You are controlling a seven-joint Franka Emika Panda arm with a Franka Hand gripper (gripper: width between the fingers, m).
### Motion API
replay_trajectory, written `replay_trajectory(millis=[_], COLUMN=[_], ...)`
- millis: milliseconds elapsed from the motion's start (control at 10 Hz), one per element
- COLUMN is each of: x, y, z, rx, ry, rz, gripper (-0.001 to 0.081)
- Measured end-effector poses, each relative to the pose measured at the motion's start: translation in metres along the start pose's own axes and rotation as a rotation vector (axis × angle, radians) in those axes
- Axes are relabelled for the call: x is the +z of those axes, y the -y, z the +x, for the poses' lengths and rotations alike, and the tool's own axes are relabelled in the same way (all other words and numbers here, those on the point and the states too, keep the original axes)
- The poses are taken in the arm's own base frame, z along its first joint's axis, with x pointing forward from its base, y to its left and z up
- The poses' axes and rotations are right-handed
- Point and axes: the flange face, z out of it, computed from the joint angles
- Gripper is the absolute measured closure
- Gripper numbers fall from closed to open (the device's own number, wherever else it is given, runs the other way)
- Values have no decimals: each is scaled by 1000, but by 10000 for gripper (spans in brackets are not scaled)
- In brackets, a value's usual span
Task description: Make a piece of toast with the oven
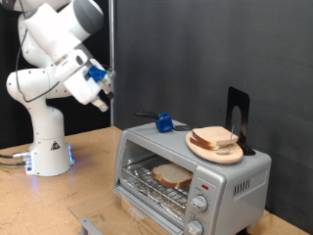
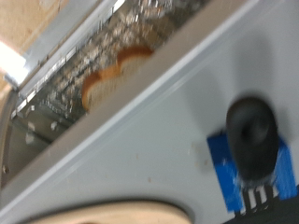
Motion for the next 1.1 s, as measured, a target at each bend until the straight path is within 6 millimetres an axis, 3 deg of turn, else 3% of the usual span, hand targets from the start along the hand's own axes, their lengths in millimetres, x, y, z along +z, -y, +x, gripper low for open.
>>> replay_trajectory(millis=[100, 300, 500, 800, 900, 1100], x=[-8, -6, -9, -22, -21, -18], y=[-6, -3, -2, -19, -18, -13], z=[-5, -2, 1, -4, -4, -7], rx=[-2, 62, 292, 653, 609, 728], ry=[14, -15, -83, -126, -123, -36], rz=[17, 32, 107, 114, 111, 154], gripper=[-2, -2, -2, -2, -2, -2])
